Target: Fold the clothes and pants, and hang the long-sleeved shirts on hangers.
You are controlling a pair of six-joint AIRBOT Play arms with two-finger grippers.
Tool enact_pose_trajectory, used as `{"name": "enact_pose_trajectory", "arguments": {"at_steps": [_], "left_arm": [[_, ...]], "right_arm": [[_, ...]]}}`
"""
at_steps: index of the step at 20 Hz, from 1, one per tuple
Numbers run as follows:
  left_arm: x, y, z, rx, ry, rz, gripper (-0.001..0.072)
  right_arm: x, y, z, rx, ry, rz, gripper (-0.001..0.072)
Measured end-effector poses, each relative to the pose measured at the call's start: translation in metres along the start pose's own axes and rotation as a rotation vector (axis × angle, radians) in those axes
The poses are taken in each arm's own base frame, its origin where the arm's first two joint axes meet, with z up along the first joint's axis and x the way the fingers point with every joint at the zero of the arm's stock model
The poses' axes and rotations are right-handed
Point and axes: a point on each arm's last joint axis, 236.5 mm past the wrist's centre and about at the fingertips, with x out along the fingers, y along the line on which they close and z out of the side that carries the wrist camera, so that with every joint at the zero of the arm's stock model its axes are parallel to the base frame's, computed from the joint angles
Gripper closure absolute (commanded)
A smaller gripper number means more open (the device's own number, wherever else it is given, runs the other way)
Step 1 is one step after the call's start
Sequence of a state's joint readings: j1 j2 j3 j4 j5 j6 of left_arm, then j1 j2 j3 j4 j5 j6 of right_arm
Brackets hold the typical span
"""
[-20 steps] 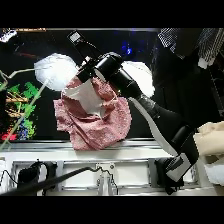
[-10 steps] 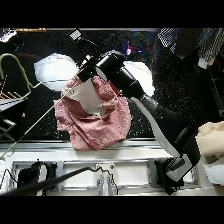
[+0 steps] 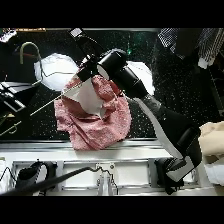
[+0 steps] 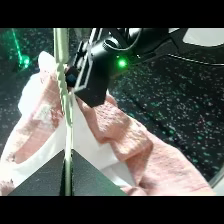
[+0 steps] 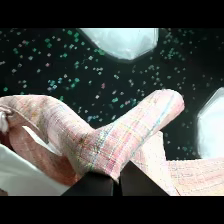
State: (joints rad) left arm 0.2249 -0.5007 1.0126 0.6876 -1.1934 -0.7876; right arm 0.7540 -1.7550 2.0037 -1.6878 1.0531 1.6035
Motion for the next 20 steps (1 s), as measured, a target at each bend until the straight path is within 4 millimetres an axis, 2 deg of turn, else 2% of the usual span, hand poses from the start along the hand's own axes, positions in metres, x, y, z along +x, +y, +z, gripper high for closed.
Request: {"name": "enact_pose_trajectory", "arguments": {"at_steps": [8,13,16,20], "left_arm": [[0.008,0.021,-0.012,0.133,0.055,0.048,0.0696],[0.016,0.028,-0.012,0.132,0.049,0.04,0.0697],[0.028,0.029,-0.01,0.078,0.032,-0.008,0.0696],[0.055,0.042,-0.02,0.007,0.049,-0.07,0.0697]], "right_arm": [[0.0,0.002,-0.003,0.005,0.011,0.008,0.0691],[0.0,0.002,-0.003,0.005,0.012,0.008,0.0691],[0.0,0.002,-0.003,0.005,0.011,0.008,0.0691],[0.0,0.003,-0.003,0.007,0.013,0.012,0.0691]]}}
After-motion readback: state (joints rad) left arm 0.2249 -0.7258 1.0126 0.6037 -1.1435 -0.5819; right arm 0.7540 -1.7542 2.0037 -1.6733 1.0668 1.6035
